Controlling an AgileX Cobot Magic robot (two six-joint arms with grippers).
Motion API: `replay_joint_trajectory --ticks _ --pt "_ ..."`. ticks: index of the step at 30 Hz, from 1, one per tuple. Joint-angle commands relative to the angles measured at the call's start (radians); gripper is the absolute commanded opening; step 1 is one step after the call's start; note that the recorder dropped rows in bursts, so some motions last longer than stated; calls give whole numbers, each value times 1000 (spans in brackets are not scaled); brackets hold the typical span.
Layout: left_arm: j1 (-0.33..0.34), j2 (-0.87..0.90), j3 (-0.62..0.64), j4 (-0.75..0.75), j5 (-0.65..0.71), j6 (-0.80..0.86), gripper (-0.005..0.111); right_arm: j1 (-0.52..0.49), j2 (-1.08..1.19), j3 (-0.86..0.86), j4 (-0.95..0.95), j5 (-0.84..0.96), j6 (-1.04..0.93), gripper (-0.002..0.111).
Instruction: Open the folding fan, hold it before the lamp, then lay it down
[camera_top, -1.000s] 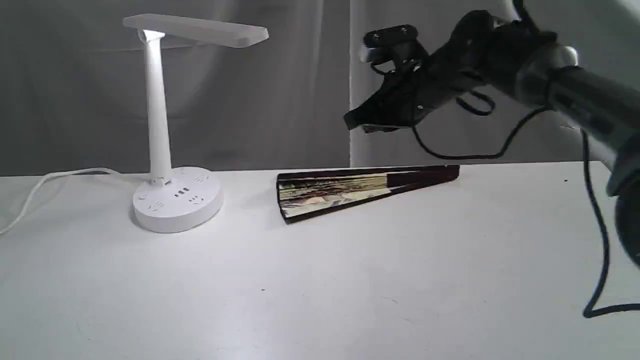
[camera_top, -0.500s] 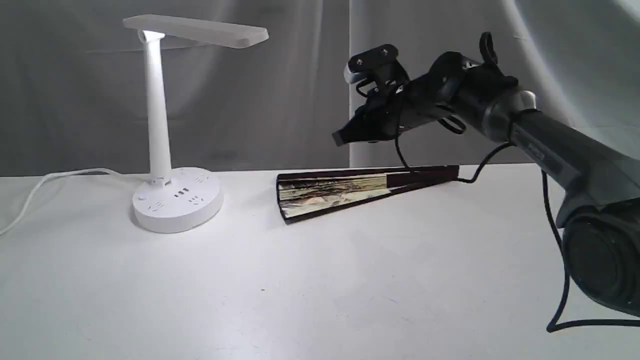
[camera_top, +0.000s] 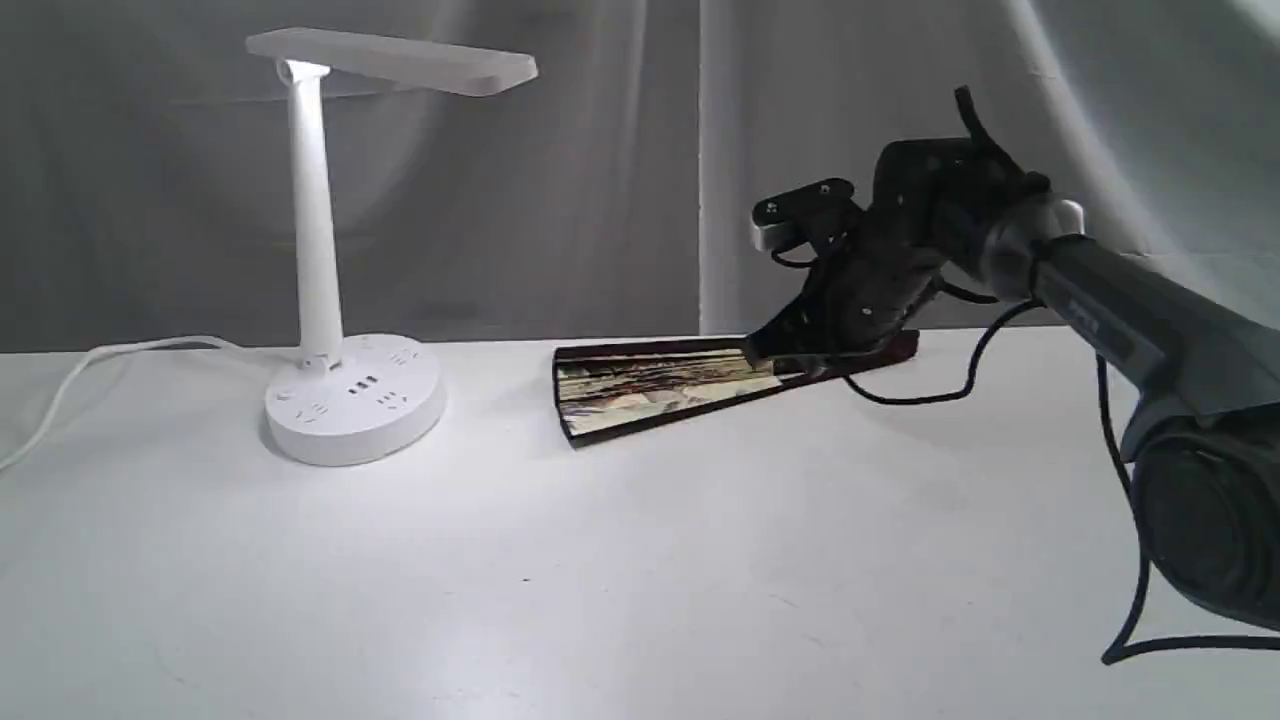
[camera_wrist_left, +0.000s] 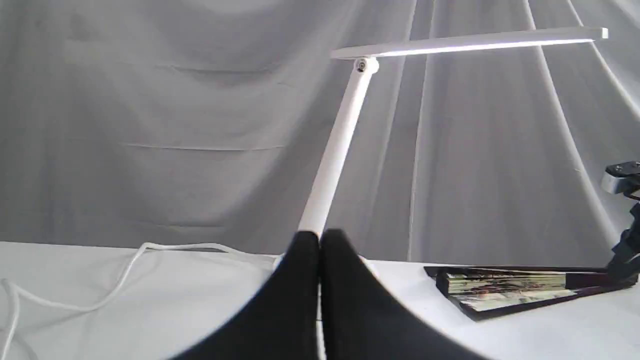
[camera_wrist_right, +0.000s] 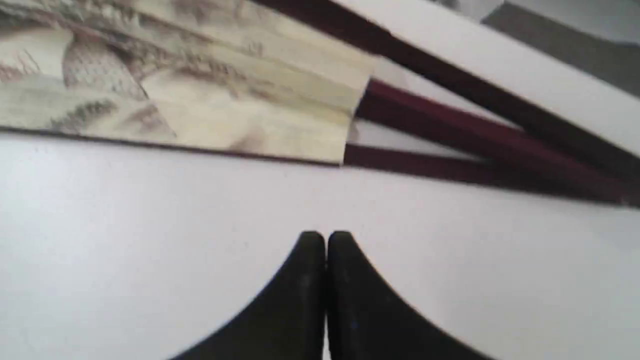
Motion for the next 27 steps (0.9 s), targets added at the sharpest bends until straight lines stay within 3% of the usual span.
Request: replay_joint_trajectory --ticks 1,8,12,21,27 --pt "-4 -5 4 -7 -4 -3 0 -4 -13 -4 5 52 8 0" --pt "-4 -5 4 -7 -4 -3 0 47 30 -4 243 -81 -138 0" --pt "-4 -5 4 -7 -4 -3 0 92 62 -4 224 -179 -169 0" --pt "-4 -5 4 -7 -4 -3 0 90 117 -4 202 -251 -263 0" --pt "-4 -5 4 -7 -4 -3 0 88 122 -4 231 -187 -277 0"
